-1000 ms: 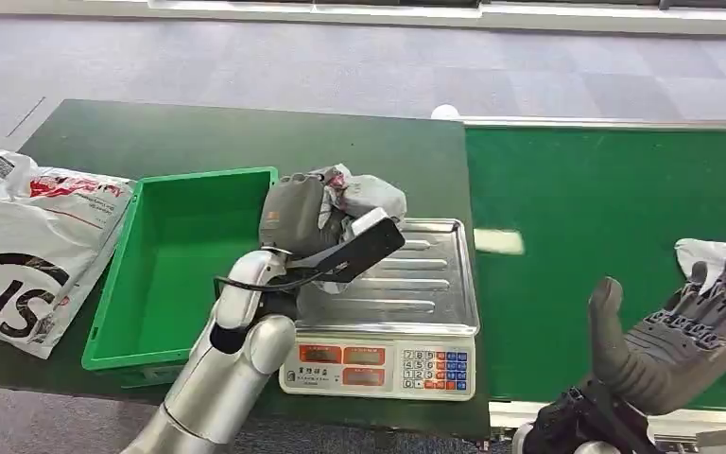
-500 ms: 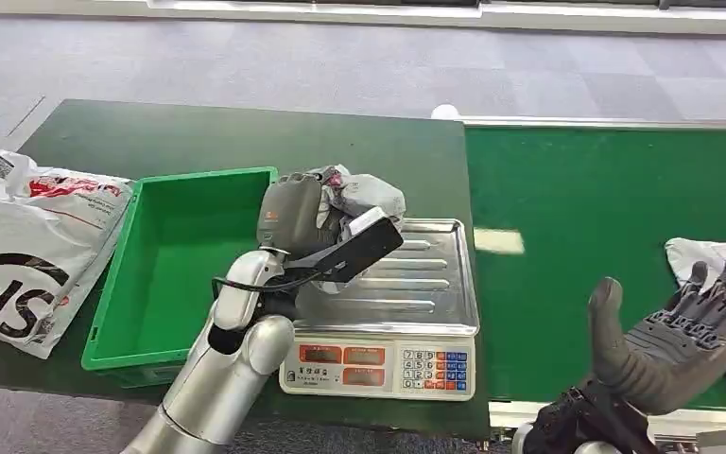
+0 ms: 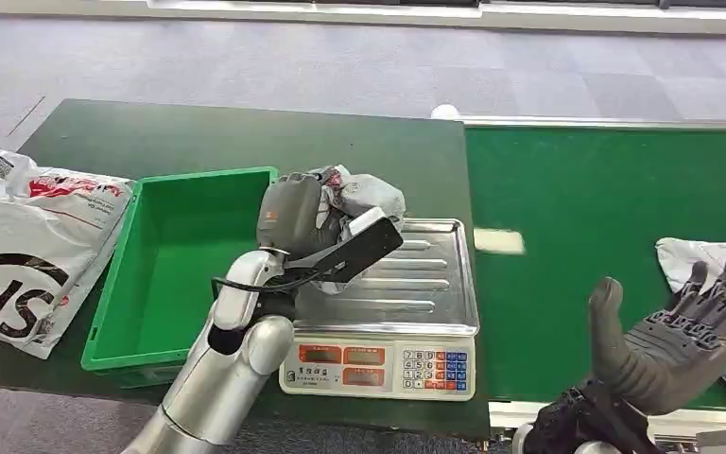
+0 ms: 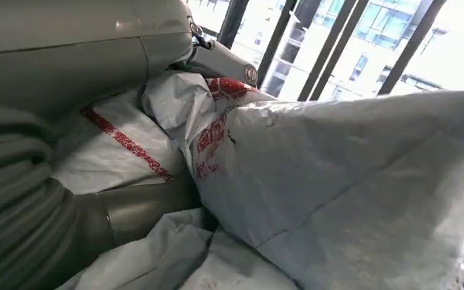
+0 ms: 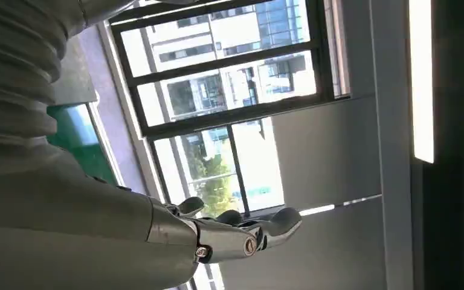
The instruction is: Moved the parcel from conveyor to table for the left to box.
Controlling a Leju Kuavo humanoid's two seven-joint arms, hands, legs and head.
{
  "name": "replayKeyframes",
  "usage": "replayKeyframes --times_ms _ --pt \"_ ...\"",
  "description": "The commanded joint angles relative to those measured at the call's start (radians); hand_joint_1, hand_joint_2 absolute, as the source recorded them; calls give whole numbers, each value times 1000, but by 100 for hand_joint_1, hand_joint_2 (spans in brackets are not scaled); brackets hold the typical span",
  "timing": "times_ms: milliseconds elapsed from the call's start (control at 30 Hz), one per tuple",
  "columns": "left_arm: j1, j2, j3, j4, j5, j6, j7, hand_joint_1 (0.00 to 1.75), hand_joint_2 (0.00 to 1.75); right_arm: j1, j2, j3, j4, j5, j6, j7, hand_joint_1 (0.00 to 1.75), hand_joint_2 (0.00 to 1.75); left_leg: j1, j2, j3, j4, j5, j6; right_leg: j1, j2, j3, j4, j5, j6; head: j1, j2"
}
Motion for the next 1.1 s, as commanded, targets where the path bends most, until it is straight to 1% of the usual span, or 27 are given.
replayKeyframes --times_ms 33,1100 --pt "-26 25 29 20 -2 -7 -1 175 175 -16 -18 -34 11 -3 -1 0 0 175 0 1 1 -1 0 0 0 1 0 -1 1 -1 0 0" --pt "-26 25 29 20 -2 -7 -1 175 175 -16 -18 -34 11 -3 -1 0 0 175 0 1 1 -1 1 0 0 1 1 -1 1 -1 0 0"
